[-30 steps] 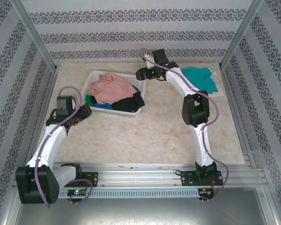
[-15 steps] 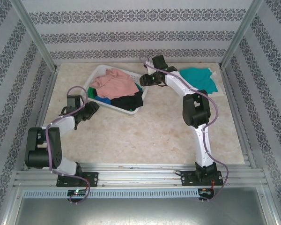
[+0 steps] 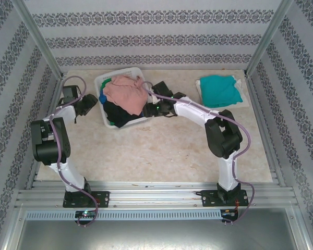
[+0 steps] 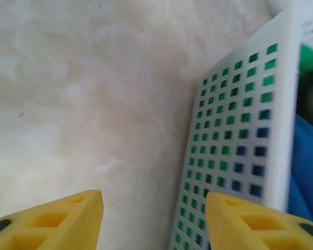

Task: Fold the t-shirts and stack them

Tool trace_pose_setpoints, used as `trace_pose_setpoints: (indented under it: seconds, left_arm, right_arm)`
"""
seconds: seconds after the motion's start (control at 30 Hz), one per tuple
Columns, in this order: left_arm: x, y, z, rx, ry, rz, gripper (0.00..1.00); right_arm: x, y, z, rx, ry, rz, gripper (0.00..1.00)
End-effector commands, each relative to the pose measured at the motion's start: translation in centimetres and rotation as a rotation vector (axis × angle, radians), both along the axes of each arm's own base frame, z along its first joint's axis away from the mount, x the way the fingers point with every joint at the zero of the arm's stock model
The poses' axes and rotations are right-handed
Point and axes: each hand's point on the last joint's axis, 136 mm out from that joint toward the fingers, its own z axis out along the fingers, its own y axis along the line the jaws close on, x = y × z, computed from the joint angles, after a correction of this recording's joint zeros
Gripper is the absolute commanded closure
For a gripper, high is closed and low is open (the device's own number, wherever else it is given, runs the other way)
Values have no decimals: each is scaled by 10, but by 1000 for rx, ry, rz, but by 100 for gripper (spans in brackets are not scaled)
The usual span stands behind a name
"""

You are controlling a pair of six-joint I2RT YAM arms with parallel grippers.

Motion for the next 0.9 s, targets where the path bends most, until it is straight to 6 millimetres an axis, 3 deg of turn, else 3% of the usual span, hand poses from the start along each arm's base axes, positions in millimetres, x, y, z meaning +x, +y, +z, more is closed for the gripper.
trace_pose_setpoints:
  seconds: [0.0,0.07,0.1,0.2,0.27,0.37,0.43,0.53,0.63,0.73,0.87]
  left_arm:
    - [-11,3,16,20,39,-83,43]
    - [-24,13,27,95,77,-73,43]
    - [-31,18,37,138,84,-62,40]
    - [-49,11,67,199,67,-63,34]
    - [-59,-5,87,277,58,-96,32]
    - [-67,-62,108,355,40,-203,32]
    - [-70,-122,112,388,22,-324,32]
    - [-73,-194,97,402,44,-438,32]
    - [-71,-243,74,452,83,-493,28]
    - [-64,-271,46,507,156,-528,27]
    - [-55,-290,19,526,210,-549,31]
  right_arm:
    - [-30,25,22,78,22,38,35]
    - [-33,15,34,74,5,15,30]
    - [-35,8,41,76,-9,4,23]
    - [-37,-22,55,68,-35,-39,10]
    - [-38,-44,60,72,-41,-74,2]
    - [-38,-86,64,69,-53,-162,2]
    - [-38,-123,61,47,-56,-252,2]
    - [-42,-177,57,29,-60,-381,2]
    - [-49,-215,56,23,-70,-466,2]
    - [-57,-233,57,28,-80,-496,2]
    - [-64,-242,57,45,-88,-503,2]
